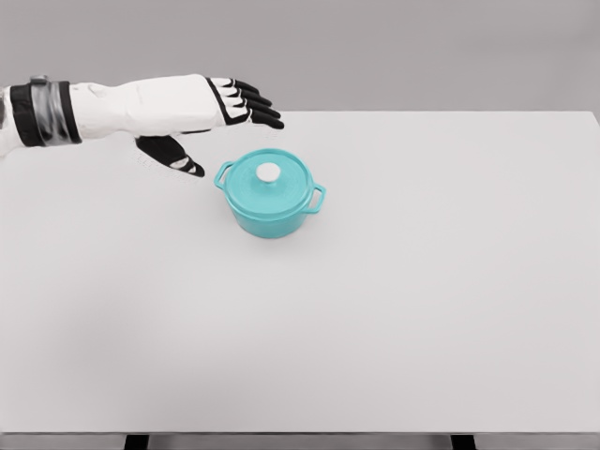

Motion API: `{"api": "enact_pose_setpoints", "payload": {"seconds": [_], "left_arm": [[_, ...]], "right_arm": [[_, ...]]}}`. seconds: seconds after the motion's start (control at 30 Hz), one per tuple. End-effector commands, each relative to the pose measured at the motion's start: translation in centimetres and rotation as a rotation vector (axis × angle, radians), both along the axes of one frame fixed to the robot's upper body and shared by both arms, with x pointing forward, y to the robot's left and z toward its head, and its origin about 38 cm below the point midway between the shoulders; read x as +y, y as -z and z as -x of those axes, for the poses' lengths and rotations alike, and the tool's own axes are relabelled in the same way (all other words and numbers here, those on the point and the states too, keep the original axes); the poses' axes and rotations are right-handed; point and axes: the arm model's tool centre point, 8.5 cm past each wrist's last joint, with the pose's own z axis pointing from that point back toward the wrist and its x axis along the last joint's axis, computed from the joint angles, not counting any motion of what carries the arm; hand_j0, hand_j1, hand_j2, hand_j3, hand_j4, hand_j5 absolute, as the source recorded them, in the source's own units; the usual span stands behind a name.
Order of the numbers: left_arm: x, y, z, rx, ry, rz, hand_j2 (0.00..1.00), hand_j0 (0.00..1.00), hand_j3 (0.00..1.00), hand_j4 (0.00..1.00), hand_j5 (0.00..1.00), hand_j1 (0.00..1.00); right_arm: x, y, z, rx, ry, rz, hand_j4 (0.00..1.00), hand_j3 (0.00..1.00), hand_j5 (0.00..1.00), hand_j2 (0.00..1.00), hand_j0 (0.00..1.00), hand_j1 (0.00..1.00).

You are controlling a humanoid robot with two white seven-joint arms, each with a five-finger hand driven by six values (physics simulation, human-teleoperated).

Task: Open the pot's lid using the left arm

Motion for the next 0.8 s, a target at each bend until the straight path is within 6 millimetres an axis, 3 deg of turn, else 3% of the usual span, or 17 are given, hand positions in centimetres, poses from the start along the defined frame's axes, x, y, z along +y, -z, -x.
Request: {"api": "enact_pose_setpoints", "payload": {"seconds": [0.0, 0.13, 0.27, 0.47, 0.63, 0.77], "left_arm": [[-1.5, 2.0, -1.2, 0.058, -0.001, 0.015, 1.00, 1.00, 1.00, 1.00, 1.00, 1.00], [-4.3, 3.5, -1.9, 0.111, 0.054, -0.095, 1.00, 1.00, 1.00, 1.00, 1.00, 1.00], [-5.4, 4.0, -3.8, 0.112, 0.023, -0.121, 1.00, 1.00, 1.00, 1.00, 1.00, 1.00], [-5.4, 3.9, -4.4, 0.112, 0.008, -0.124, 1.00, 1.00, 1.00, 1.00, 1.00, 1.00], [-4.6, 6.9, -7.4, 0.155, -0.104, -0.190, 1.00, 1.00, 1.00, 1.00, 1.00, 1.00], [-6.5, 7.0, -7.2, 0.157, -0.072, -0.178, 1.00, 1.00, 1.00, 1.00, 1.00, 1.00]], "right_arm": [[0.0, 0.0, 0.0, 0.000, -0.001, 0.000, 1.00, 1.00, 1.00, 1.00, 1.00, 1.00], [0.0, 0.0, 0.0, 0.000, 0.000, 0.000, 1.00, 1.00, 1.00, 1.00, 1.00, 1.00], [0.0, 0.0, 0.0, -0.002, -0.001, -0.001, 1.00, 1.00, 1.00, 1.00, 1.00, 1.00], [0.0, 0.0, 0.0, 0.000, -0.001, 0.000, 1.00, 1.00, 1.00, 1.00, 1.00, 1.00], [0.0, 0.0, 0.0, -0.002, -0.001, -0.001, 1.00, 1.00, 1.00, 1.00, 1.00, 1.00], [0.0, 0.0, 0.0, 0.000, -0.001, 0.000, 1.00, 1.00, 1.00, 1.00, 1.00, 1.00]]}}
